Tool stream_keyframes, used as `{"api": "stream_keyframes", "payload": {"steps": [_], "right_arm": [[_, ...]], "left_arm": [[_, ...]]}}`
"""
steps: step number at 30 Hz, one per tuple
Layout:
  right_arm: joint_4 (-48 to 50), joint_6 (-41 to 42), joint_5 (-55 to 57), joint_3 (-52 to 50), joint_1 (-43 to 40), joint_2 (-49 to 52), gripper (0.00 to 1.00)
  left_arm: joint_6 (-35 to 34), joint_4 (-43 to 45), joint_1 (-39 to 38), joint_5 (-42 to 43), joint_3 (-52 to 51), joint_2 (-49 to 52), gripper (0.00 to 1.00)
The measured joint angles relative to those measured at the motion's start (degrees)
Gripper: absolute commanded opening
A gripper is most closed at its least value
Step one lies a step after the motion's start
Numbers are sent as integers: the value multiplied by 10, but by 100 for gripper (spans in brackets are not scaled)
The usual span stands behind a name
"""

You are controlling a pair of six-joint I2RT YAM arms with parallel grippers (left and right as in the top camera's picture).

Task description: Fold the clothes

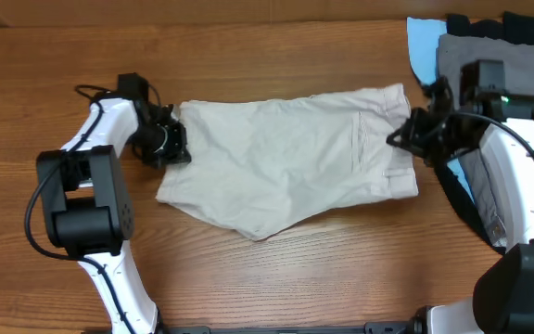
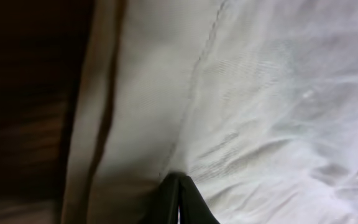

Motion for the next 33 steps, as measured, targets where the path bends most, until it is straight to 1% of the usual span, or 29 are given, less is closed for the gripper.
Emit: {"api": "stream_keyframes", "payload": {"steps": [4,5,8,12,15,21,25,28,30,33], "right_arm": [[40,22,11,8,81,-1,4],[65,41,22,8,119,-1,4],[129,83,45,9,192,-1,4],[205,133,73,9,281,2,4],[257,164,94,10,332,17,4],[366,220,122,10,401,89,4],[406,248,151,10,430,127,4],[423,259,165,10,438,136,4],[427,264,172,10,437,136,4],[429,269,181,10,436,136,4]], "left_arm": [[-15,17,-21,0,0,0,4],[-21,23,-28,0,0,0,4],[-27,28,-33,0,0,0,4],[-30,30,-35,0,0,0,4],[-32,33,-36,0,0,0,4],[-36,41,-37,2,0,0,4],[-36,43,-37,3,0,0,4],[-35,10,-37,0,16,6,4],[-26,-36,-36,-6,41,15,12],[-17,-105,-36,-22,96,25,29]]}}
